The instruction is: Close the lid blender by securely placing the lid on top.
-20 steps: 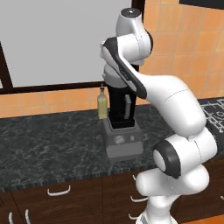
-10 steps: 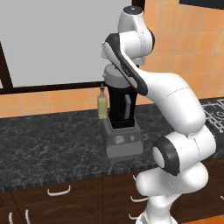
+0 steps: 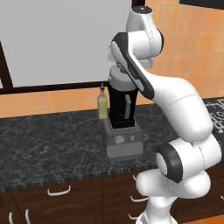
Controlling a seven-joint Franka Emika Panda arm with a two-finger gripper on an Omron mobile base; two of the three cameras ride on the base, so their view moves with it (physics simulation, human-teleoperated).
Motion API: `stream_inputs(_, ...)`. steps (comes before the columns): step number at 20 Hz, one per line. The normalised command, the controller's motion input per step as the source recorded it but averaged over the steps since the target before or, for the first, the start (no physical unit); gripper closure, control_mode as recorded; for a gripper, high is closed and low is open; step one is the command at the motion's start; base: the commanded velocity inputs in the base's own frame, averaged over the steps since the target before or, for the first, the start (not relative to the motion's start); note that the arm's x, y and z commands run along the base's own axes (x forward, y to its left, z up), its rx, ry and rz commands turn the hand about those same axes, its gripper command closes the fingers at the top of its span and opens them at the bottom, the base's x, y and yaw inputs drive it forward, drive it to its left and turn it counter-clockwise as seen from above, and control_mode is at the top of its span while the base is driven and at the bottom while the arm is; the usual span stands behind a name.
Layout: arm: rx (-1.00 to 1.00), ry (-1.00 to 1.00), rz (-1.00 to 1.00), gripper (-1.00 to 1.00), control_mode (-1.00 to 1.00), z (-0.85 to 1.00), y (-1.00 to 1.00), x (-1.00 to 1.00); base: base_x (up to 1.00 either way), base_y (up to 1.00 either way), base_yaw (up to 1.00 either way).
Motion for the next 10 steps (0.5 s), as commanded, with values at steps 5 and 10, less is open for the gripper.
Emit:
stream_inputs(5,0.00,0.00,0.00,1.00,-1.00,-0.01,0.15,-0.05,0.00,0.00,0.00)
stream_inputs(10,0.05,0.13,0.00,1.00,-1.00,0.16,0.00,0.05,0.00,0.00,0.00)
